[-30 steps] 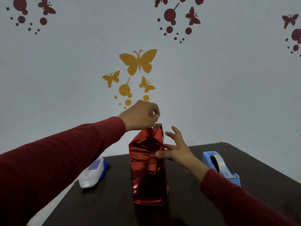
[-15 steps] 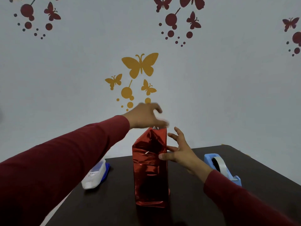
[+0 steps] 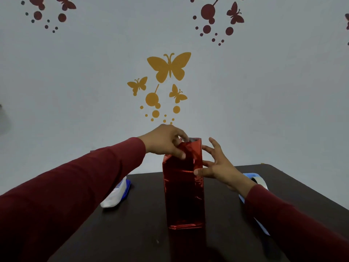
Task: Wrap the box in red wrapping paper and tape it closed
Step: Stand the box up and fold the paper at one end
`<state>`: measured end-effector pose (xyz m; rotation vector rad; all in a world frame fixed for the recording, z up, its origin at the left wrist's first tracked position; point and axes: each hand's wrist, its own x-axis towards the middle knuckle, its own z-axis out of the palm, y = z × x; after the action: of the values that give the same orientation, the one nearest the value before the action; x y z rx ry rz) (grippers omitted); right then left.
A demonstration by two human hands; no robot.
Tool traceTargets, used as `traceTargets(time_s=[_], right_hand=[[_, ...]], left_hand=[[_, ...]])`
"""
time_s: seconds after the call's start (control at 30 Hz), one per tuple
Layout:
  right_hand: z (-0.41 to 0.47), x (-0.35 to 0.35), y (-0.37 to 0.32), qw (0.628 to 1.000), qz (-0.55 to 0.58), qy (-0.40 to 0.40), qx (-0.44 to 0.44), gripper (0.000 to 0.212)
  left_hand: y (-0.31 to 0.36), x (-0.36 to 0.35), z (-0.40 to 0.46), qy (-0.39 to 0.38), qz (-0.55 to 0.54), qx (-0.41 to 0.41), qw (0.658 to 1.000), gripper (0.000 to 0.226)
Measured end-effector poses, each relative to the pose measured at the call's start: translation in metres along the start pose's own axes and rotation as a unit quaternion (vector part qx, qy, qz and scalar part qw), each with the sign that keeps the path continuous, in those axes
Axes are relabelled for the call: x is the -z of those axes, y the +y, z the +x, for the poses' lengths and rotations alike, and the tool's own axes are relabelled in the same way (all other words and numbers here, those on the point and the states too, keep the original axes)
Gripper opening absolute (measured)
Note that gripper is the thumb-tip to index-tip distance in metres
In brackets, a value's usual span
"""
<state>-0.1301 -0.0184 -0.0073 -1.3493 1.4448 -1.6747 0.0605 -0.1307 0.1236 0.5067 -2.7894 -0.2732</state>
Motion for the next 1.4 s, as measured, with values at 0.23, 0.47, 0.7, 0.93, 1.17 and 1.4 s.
traceTargets(time_s=[0.23, 0.47, 0.7, 0.93, 1.17, 1.4], right_hand=[[-0.002, 0.004, -0.005, 1.000, -0.005, -0.011, -0.011, 0.126], [0.002, 0.006, -0.010, 0.978, 0.142, 0.126, -0.091, 0.069], [0.022, -0.009, -0.012, 0.972, 0.083, 0.124, -0.180, 0.060], [0.027, -0.025, -0.029, 0.972, 0.012, 0.122, -0.200, 0.091], [0.027, -0.035, -0.033, 0.966, -0.030, 0.129, -0.222, 0.074], [0.021, -0.034, -0.035, 0.967, -0.006, 0.141, -0.211, 0.089]], left_hand=[[-0.002, 0.006, 0.000, 0.184, -0.168, -0.017, 0.968, 0.024], [-0.035, -0.027, -0.007, 0.127, -0.170, 0.047, 0.976, 0.014], [-0.043, -0.048, -0.015, 0.036, -0.324, 0.149, 0.934, 0.047], [-0.046, -0.063, -0.014, 0.083, -0.416, 0.120, 0.897, 0.037], [-0.033, -0.079, -0.010, 0.091, -0.451, 0.107, 0.881, 0.054], [-0.023, -0.068, -0.009, 0.130, -0.472, 0.075, 0.869, 0.036]])
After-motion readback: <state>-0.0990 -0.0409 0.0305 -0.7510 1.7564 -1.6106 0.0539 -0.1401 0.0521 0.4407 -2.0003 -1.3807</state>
